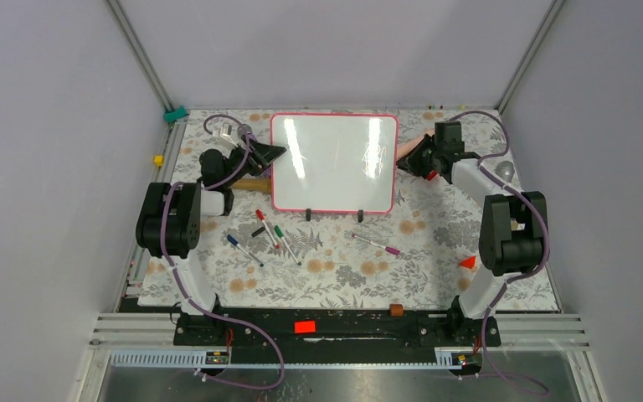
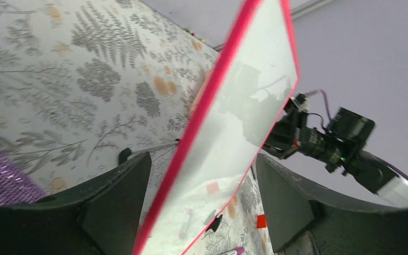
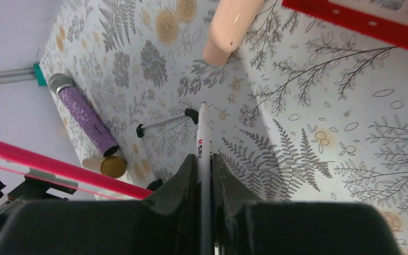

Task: Write a sentence on the whiteboard
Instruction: Move the whiteboard to the center of the board.

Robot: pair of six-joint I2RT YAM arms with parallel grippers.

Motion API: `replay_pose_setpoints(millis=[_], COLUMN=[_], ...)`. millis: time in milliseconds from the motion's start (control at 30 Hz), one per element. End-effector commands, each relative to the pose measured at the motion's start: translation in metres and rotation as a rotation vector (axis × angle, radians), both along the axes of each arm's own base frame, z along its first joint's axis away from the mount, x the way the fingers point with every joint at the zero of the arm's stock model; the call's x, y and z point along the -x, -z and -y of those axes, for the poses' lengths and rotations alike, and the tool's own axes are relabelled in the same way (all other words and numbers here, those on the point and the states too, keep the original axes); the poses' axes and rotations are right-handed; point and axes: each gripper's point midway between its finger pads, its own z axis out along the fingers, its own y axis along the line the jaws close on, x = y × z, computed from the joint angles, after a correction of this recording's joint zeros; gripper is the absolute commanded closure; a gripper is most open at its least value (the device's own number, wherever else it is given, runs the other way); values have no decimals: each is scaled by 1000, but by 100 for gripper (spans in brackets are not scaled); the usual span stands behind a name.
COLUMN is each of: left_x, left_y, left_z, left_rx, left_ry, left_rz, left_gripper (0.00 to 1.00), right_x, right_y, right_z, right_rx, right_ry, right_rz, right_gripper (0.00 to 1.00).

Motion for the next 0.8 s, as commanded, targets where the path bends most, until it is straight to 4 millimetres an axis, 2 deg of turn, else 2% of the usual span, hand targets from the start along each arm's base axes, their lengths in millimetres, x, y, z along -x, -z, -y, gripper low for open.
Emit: replay_pose_setpoints(millis=[0, 100, 200, 433, 667, 767], left_x=[18, 29, 40, 59, 69, 66], left_y=[-22, -17, -12, -3, 6, 7], left_z=[20, 30, 41, 47, 61, 59], left_rx=[25, 20, 11, -18, -63, -82], left_ry=[96, 128, 155, 180, 222, 213], left_rz=[147, 143, 136, 118, 107, 105], left_gripper=[28, 29, 30, 30, 30, 30], right_x=[-12, -7, -1, 12, 24, 19], right_y=[-21, -19, -17, -21, -23, -21], right_z=[-18, -26, -25, -25, -28, -20], right_rx=[-82, -113, -107, -114, -144, -157], right_ry=[-79, -122, -122, -138, -141, -108], right_rz=[50, 41, 36, 46, 51, 43], right_gripper=[100, 100, 100, 100, 100, 100])
